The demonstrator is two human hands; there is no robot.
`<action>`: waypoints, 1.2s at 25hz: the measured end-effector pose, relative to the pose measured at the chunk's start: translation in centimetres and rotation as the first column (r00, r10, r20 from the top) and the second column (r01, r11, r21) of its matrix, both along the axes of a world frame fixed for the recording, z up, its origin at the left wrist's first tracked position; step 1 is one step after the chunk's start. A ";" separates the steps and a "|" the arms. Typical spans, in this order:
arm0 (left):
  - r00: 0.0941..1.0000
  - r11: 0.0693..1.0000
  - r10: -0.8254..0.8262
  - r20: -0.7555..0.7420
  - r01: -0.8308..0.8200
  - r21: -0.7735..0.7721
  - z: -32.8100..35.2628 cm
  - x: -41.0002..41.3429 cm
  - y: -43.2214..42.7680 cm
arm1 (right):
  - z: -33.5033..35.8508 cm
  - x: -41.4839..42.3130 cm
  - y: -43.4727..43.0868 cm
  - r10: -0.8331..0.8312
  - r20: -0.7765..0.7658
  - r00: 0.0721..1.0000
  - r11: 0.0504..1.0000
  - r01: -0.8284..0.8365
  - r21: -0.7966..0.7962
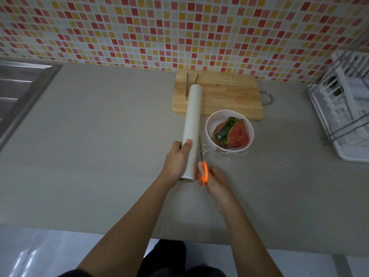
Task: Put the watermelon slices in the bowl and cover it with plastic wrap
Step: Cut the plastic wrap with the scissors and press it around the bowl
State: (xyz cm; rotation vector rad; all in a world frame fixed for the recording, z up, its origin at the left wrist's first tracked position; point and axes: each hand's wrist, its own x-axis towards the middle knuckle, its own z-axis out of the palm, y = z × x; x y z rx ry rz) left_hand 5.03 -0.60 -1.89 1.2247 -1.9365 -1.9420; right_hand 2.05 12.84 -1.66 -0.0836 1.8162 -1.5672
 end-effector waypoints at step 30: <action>0.995 0.952 -0.025 -0.099 0.054 0.302 1.7 2.3 -2.9 | -1.7 0.0 -4.5 -0.023 0.193 0.981 0.999 0.014 0.048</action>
